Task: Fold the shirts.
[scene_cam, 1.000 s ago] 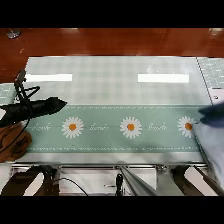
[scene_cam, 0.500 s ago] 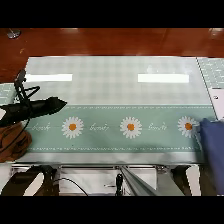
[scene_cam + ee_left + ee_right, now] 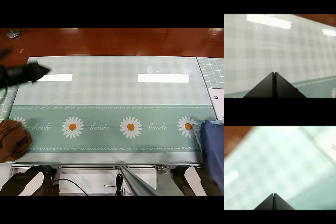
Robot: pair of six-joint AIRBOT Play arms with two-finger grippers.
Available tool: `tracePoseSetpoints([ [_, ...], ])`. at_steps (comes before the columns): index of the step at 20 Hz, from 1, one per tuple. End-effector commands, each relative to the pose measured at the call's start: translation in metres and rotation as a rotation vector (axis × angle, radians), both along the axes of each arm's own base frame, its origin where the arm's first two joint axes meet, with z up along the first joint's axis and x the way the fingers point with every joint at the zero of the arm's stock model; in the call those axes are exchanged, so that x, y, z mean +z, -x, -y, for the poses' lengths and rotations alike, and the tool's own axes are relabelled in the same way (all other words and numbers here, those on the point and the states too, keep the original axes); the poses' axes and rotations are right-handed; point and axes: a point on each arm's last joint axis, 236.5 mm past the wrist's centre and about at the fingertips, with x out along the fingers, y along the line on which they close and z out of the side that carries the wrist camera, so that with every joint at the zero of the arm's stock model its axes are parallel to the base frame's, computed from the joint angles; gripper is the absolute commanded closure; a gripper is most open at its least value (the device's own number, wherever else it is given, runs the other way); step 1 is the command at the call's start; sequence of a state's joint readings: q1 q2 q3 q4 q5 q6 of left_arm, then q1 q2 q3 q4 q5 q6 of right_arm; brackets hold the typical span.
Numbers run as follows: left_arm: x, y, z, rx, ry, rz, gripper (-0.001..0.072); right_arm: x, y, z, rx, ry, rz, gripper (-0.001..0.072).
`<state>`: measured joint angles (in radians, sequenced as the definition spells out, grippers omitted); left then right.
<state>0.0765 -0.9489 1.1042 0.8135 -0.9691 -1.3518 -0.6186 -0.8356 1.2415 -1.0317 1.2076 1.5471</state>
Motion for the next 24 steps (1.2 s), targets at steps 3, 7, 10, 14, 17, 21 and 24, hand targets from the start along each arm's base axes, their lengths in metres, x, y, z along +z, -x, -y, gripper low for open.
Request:
tracePoseSetpoints([
  [3, -0.021, 0.000, 0.069, -0.325, -0.290, -0.030, 0.0679, -0.103, -0.057, -0.166, 0.512, 0.280, -0.236, 0.0695],
  [7, -0.150, 0.030, 0.046, -0.242, -0.429, -0.370, 0.0679, -0.225, -0.030, -0.185, 0.539, 0.384, -0.604, 0.0696],
  [10, -0.165, 0.036, 0.033, -0.200, -0.413, -0.432, 0.0678, -0.246, -0.022, -0.190, 0.489, 0.311, -0.687, 0.0696],
  [14, -0.166, 0.036, 0.028, -0.194, -0.413, -0.445, 0.0678, -0.246, -0.014, -0.187, 0.476, 0.305, -0.721, 0.0696],
  [17, -0.166, 0.037, 0.030, -0.198, -0.414, -0.443, 0.0678, -0.246, -0.014, -0.187, 0.476, 0.305, -0.721, 0.0696],
  [21, -0.165, 0.034, 0.030, -0.194, -0.412, -0.433, 0.0678, -0.246, -0.014, -0.187, 0.476, 0.305, -0.721, 0.0696],
  [24, -0.165, 0.034, 0.030, -0.192, -0.411, -0.430, 0.0678, -0.246, -0.014, -0.187, 0.476, 0.305, -0.721, 0.0696],
])
